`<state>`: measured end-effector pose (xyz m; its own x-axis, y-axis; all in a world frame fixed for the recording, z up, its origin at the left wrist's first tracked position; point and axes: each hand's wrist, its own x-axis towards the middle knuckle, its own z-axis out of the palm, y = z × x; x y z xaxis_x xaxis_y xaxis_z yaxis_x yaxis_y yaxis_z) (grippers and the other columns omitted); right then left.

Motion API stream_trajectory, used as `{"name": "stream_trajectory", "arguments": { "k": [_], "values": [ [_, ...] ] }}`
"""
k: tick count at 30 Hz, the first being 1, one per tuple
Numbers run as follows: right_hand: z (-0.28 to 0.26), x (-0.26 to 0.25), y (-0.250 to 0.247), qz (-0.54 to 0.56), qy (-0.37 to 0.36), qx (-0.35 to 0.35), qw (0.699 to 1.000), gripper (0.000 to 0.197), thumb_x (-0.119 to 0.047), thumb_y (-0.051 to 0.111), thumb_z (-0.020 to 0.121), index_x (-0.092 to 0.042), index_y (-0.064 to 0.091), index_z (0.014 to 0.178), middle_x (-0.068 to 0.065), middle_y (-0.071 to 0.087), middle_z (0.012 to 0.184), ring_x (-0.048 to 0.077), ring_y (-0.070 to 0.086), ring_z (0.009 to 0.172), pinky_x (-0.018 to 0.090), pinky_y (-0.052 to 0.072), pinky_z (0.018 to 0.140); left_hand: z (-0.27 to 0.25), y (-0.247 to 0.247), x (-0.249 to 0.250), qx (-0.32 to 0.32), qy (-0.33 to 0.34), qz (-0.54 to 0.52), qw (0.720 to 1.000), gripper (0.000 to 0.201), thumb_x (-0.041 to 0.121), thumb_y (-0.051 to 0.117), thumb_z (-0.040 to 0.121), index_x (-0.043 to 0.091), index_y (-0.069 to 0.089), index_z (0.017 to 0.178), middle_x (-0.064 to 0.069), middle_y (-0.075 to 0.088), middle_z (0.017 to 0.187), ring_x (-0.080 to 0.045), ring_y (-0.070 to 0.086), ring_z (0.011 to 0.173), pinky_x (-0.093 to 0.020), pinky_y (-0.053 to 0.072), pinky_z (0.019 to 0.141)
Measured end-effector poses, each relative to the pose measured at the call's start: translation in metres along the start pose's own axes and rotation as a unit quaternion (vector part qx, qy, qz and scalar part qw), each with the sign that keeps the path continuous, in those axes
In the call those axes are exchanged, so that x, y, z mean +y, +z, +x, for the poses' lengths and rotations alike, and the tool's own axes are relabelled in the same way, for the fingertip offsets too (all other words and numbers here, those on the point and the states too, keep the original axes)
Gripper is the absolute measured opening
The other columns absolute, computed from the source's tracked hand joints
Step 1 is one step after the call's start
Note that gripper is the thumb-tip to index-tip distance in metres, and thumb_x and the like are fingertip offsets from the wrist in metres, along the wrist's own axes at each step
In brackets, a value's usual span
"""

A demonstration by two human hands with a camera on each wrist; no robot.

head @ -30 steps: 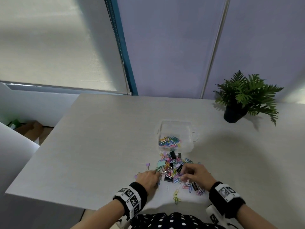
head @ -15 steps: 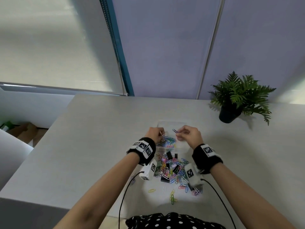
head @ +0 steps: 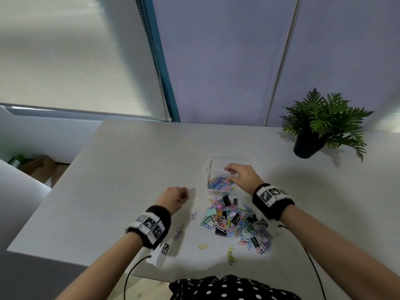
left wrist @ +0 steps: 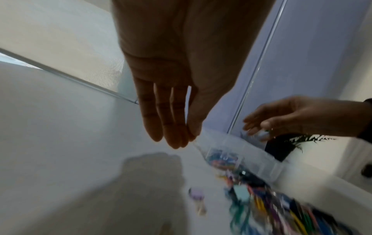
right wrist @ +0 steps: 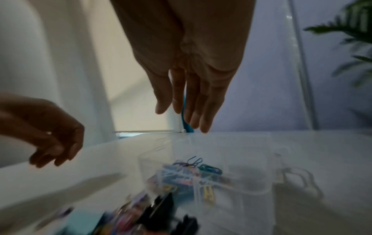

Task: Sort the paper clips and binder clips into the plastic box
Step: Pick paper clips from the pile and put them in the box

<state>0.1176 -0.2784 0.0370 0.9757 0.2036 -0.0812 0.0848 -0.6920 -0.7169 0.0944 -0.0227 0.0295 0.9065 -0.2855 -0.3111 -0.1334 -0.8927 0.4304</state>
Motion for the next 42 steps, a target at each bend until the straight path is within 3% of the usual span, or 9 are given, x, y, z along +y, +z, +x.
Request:
{"name": "stream_trajectory", "arguments": {
  "k": [4,10,14,18,22,28,35,38,42],
  "values": [
    [-0.052,-0.010,0.014,-0.114,-0.150,-0.119,0.975,0.021,-0.014,0.060,0.086,-0.007,0.060,0.106,0.009,0.064,0.105,0.017,0.057,0.096,0.032,0.048,0.090,-0.048,0.028,-0.033,-0.027,-0.080,0.077,0.993,0.021,0.025,0.049,0.090,0.011,0.059,0.102,-0.009,0.065,0.108,-0.027,0.061,0.101,-0.033,0.048,0.083],
    [-0.112,0.007,0.050,-0.187,-0.208,-0.273,0.921,0.032,-0.018,0.055,0.086,-0.012,0.051,0.117,0.006,0.050,0.119,0.017,0.042,0.112,0.025,0.042,0.085,-0.082,0.073,-0.033,0.029,-0.120,0.022,0.992,0.037,0.035,0.052,0.089,0.013,0.045,0.117,-0.004,0.050,0.114,-0.025,0.055,0.105,-0.033,0.045,0.084],
    [-0.126,0.022,0.076,-0.255,-0.238,-0.248,0.904,0.039,-0.020,0.064,0.075,-0.018,0.047,0.110,0.005,0.053,0.112,0.022,0.049,0.102,0.033,0.048,0.074,-0.073,0.081,-0.030,0.058,-0.104,0.010,0.993,0.024,0.028,0.052,0.088,0.014,0.051,0.108,-0.002,0.052,0.111,-0.022,0.054,0.105,-0.032,0.046,0.082],
    [-0.127,0.032,0.088,-0.306,-0.229,-0.217,0.898,0.052,-0.040,0.080,0.047,-0.029,0.044,0.083,-0.012,0.056,0.081,0.005,0.044,0.077,0.014,0.043,0.052,-0.063,0.079,-0.029,0.047,-0.095,0.000,0.994,0.012,0.016,0.050,0.085,0.014,0.055,0.096,-0.003,0.054,0.108,-0.022,0.055,0.103,-0.032,0.046,0.082],
    [-0.123,0.038,0.090,-0.304,-0.239,-0.194,0.901,0.049,-0.040,0.082,0.042,-0.031,0.043,0.069,-0.018,0.051,0.071,0.004,0.030,0.075,0.009,0.035,0.049,-0.064,0.075,-0.029,0.027,-0.088,0.028,0.995,0.014,0.019,0.048,0.087,0.015,0.052,0.100,-0.001,0.054,0.111,-0.020,0.052,0.108,-0.032,0.045,0.081],
    [-0.125,0.037,0.090,-0.284,-0.224,-0.164,0.918,0.041,-0.022,0.081,0.052,-0.025,0.043,0.069,-0.012,0.053,0.073,0.004,0.028,0.074,0.012,0.029,0.052,-0.072,0.074,-0.012,-0.027,0.031,0.006,0.999,0.019,0.023,0.055,0.085,0.012,0.051,0.100,-0.003,0.059,0.104,-0.023,0.058,0.093,-0.030,0.044,0.076],
    [-0.115,0.022,0.090,-0.222,-0.217,-0.172,0.935,0.030,-0.001,0.070,0.068,-0.018,0.051,0.085,-0.002,0.060,0.079,0.014,0.048,0.075,0.021,0.035,0.055,-0.063,0.089,0.017,-0.092,0.098,-0.035,0.990,0.015,0.005,0.040,0.091,0.018,0.046,0.088,0.002,0.056,0.087,0.001,0.052,0.062,-0.005,0.040,0.063],
    [-0.109,0.017,0.092,-0.232,-0.210,-0.186,0.931,0.033,-0.002,0.066,0.076,-0.011,0.056,0.105,0.004,0.062,0.097,0.020,0.052,0.091,0.031,0.048,0.069,-0.062,0.093,0.022,-0.091,0.107,-0.014,0.990,0.012,-0.001,0.044,0.087,0.010,0.050,0.090,-0.001,0.052,0.091,-0.010,0.058,0.067,-0.016,0.047,0.067],
    [-0.107,0.020,0.101,-0.293,-0.236,-0.199,0.905,0.048,-0.021,0.088,0.042,-0.026,0.056,0.077,-0.014,0.058,0.070,0.006,0.045,0.072,0.015,0.041,0.046,-0.061,0.101,0.020,-0.085,0.095,0.010,0.992,0.010,-0.001,0.048,0.086,0.007,0.053,0.086,-0.003,0.048,0.095,-0.021,0.065,0.078,-0.034,0.053,0.076]
  ]
}}
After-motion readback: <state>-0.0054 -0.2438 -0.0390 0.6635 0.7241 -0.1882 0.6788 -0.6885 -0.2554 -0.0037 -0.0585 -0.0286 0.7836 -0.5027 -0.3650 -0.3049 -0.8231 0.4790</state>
